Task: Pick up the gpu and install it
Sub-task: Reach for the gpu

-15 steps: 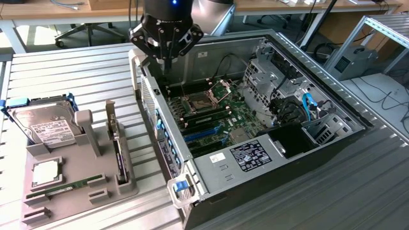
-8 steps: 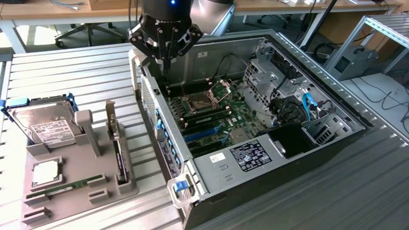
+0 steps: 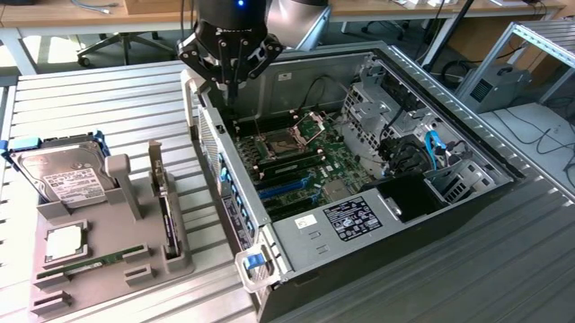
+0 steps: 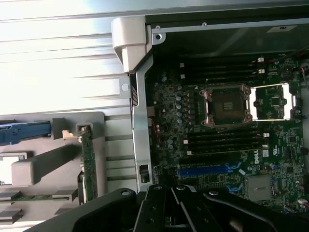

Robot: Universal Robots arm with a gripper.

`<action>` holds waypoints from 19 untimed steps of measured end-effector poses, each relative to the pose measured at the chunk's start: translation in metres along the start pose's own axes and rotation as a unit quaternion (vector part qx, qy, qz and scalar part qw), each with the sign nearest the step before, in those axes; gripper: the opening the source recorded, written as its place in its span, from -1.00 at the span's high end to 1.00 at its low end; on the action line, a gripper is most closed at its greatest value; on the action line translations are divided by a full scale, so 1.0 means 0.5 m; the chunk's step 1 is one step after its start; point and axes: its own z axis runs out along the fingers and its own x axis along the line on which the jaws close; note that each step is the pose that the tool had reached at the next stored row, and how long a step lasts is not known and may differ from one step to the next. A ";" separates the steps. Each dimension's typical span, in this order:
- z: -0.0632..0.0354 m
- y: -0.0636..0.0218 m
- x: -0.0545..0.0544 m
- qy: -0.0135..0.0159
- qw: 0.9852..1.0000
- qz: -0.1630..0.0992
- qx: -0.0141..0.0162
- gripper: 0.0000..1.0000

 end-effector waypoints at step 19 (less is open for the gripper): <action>0.000 -0.001 0.010 0.000 1.000 0.000 0.000 0.79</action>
